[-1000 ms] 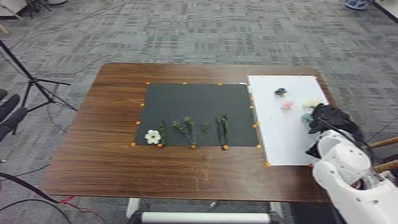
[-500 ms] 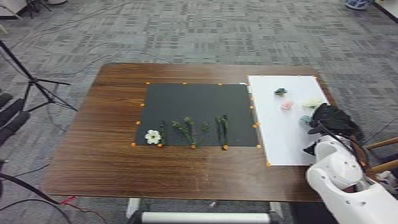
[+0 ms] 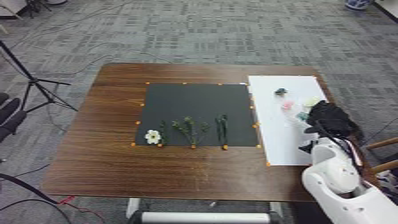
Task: Arrange flowers
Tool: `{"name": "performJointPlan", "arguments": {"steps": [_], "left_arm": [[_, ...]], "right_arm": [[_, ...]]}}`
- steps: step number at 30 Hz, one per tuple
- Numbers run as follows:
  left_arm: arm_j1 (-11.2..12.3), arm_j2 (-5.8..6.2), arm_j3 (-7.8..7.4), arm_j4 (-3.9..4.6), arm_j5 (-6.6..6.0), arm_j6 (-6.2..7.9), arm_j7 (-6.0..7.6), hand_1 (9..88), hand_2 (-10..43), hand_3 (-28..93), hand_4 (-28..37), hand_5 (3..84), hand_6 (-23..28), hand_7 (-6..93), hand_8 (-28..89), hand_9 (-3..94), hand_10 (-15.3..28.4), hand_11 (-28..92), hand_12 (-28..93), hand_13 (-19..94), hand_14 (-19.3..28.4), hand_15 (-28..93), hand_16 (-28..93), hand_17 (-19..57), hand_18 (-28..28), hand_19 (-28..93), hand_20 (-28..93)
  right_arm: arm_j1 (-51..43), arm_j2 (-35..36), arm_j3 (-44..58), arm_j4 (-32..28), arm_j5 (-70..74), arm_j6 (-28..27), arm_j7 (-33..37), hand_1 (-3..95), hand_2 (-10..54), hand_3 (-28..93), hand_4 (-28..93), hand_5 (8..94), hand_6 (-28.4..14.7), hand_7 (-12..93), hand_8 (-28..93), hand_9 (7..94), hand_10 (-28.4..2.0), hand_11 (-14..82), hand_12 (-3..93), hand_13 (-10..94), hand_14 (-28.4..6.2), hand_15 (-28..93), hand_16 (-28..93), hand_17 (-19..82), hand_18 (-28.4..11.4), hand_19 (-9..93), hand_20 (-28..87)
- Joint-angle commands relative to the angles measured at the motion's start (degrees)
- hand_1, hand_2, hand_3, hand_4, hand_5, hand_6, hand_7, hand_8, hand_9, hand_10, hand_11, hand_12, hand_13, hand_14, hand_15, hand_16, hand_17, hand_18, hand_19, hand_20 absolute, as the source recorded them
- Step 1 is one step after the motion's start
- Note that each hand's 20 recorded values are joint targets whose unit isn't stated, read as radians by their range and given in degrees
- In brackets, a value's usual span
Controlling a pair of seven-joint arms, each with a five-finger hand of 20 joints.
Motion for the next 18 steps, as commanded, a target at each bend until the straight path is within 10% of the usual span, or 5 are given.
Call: {"name": "performJointPlan", "arguments": {"steps": [1,16,18], "left_arm": [[0.5,0.03,-0.01,0.05,-1.70,-1.19,1.80,26.8,23.7,49,-28.3,39.4,9.6,7.6,-6,33.8,14.3,12,12,25,14.2,24,-3,-4.4,13.4,25,10],[-2.2,1.67,2.48,1.35,-0.47,-0.43,-0.16,28.1,23.7,46,-28.3,39.6,9.7,7.1,-6,34.2,14.3,12,12,25,13.9,24,-4,-4.4,13.3,25,11],[-2.2,1.59,2.48,1.66,1.56,-2.09,-1.06,27.1,23.1,49,-28.3,39.7,9.6,7.1,-6,34.2,14.3,12,12,25,14.0,24,-4,-4.4,13.3,26,11]], "right_arm": [[9.5,-2.4,-8.5,-4.3,-0.6,3.4,-5.5,62.7,-9.5,67,-28,83.3,-0.3,21,6,84.6,-9.2,3.9,28.5,77,-6.6,61,35,37,-24.4,84,37],[32.8,-14.1,-33.5,7.5,8.7,0.1,-15.7,62.2,-9.5,68,-28,82.8,-0.4,21,7,84.6,-9.1,4.0,28.6,76,-6.7,61,36,36,-24.1,84,37],[35.4,-14.9,-36.9,9.4,10.6,0.0,-15.7,61.8,-9.5,68,-28,82.6,-0.4,21,7,84.6,-9.2,4.2,28.7,76,-6.8,61,36,36,-24.1,84,37]]}}
